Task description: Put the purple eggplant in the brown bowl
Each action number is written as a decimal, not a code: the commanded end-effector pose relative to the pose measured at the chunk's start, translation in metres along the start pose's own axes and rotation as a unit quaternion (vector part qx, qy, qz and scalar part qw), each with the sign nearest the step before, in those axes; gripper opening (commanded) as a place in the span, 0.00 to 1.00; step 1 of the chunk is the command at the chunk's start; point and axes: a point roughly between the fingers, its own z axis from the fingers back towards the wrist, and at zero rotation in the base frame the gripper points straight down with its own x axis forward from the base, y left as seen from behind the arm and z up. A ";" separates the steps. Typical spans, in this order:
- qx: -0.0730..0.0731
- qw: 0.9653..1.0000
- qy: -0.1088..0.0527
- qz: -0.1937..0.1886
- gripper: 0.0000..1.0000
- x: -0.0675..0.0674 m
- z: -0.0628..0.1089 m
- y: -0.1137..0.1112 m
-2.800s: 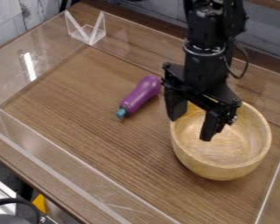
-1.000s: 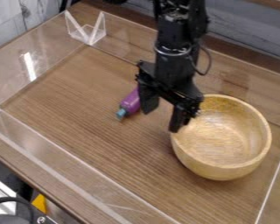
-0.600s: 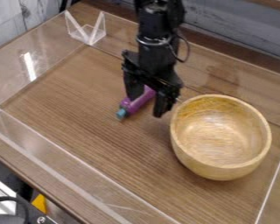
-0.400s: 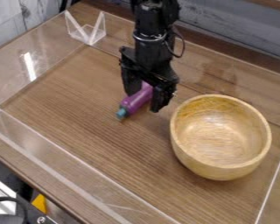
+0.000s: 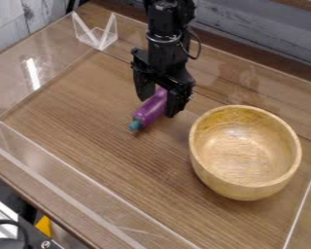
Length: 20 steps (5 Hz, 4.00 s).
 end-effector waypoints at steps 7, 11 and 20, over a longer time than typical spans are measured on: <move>0.001 1.000 -0.011 0.024 0.00 0.005 0.018 0.008; -0.041 0.997 -0.026 -0.059 0.00 0.018 0.052 -0.117; -0.051 0.994 -0.037 -0.093 0.00 0.004 0.028 -0.149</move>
